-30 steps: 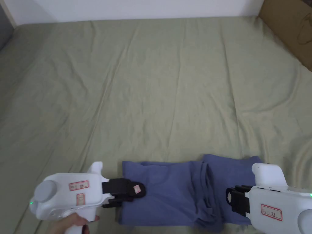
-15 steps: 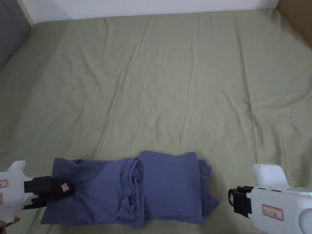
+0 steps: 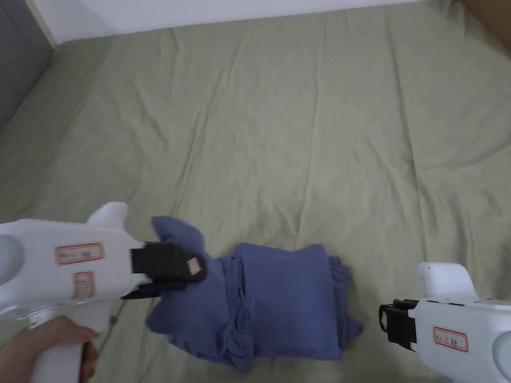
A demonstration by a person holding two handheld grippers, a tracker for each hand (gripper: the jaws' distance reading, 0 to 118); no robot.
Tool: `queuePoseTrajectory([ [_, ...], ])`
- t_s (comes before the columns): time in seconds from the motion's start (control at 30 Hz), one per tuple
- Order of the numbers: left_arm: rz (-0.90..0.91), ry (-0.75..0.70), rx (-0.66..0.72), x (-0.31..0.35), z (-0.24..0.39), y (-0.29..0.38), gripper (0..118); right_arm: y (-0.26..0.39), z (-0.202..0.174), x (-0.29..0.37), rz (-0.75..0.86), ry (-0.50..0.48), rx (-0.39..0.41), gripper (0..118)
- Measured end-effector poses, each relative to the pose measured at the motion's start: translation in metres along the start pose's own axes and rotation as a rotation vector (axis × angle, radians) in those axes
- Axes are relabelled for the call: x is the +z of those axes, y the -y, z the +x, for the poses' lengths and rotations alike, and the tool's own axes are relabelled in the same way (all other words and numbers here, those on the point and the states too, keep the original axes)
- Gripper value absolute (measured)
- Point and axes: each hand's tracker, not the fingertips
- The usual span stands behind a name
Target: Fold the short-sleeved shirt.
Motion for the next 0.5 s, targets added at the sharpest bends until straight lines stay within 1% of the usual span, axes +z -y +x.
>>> queuePoseTrajectory([
  [0.1,-0.062,0.046,-0.038,-0.048,0.018,-0.002,16,0.001,0.005,0.001,0.003,-0.007,-0.016,3],
  [0.13,-0.097,0.012,-0.054,-0.063,0.023,0.000,16,0.002,0.007,0.002,0.004,-0.005,-0.022,3],
  [0.2,-0.158,-0.011,-0.147,-0.095,0.037,0.001,18,0.002,0.013,0.004,0.008,-0.002,-0.034,3],
  [0.23,-0.169,0.003,-0.163,-0.074,0.028,0.002,22,0.003,0.016,0.004,0.011,0.001,-0.043,3],
  [0.27,-0.193,0.032,-0.178,-0.076,0.026,0.003,27,0.003,0.020,0.004,0.013,0.004,-0.055,3],
  [0.3,-0.214,0.051,-0.154,-0.072,0.023,0.004,35,0.003,0.023,0.003,0.012,0.008,-0.069,3],
  [0.33,-0.234,0.068,-0.128,-0.065,0.018,0.004,58,0.003,0.026,0.003,0.011,0.010,-0.080,3],
  [0.37,-0.258,0.100,-0.121,-0.107,0.033,0.010,81,0.004,0.030,0.003,0.010,0.012,-0.089,3],
  [0.4,-0.276,0.122,-0.105,-0.153,0.050,0.015,100,0.004,0.032,0.002,0.008,0.014,-0.097,3],
  [0.43,-0.292,0.156,-0.088,-0.156,0.049,0.015,111,0.004,0.034,0.002,0.006,0.015,-0.100,3],
  [0.5,-0.260,0.174,-0.047,-0.151,0.044,0.014,110,0.004,0.036,0.004,0.002,0.018,-0.099,3],
])
